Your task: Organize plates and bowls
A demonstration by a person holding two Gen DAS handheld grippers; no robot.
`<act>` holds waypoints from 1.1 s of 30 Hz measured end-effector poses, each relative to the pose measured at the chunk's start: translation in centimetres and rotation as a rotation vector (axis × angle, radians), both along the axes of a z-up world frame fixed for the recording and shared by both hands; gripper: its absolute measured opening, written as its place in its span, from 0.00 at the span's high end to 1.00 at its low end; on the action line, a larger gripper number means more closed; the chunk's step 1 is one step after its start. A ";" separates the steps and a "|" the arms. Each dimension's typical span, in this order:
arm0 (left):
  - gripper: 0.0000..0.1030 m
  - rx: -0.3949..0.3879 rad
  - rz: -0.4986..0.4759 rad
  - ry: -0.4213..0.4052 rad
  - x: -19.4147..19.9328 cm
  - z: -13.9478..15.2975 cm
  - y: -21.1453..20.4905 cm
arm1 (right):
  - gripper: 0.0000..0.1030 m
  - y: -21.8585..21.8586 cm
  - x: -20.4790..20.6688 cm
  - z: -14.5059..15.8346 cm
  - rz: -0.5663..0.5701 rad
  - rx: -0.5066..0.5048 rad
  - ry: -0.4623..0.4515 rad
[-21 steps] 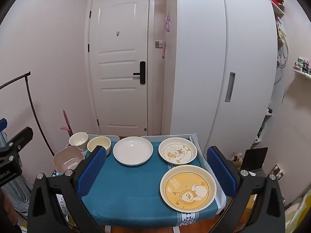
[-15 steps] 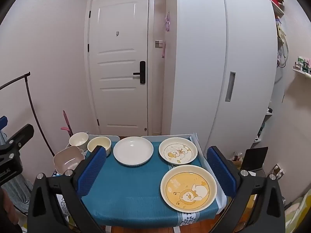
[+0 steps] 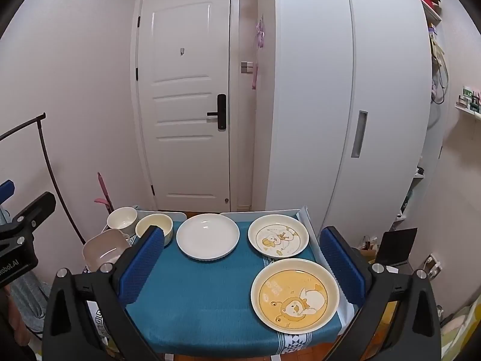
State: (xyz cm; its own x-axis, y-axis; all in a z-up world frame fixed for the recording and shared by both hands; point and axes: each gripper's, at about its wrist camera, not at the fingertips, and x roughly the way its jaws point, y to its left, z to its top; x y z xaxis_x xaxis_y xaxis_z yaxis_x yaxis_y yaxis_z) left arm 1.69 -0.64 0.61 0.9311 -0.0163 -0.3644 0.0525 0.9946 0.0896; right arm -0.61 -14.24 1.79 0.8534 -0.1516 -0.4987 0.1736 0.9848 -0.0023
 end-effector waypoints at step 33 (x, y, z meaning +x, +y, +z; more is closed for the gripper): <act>0.00 -0.002 0.025 0.006 1.7 -0.2 0.3 | 0.00 0.3 1.4 -0.7 -0.002 -0.001 0.007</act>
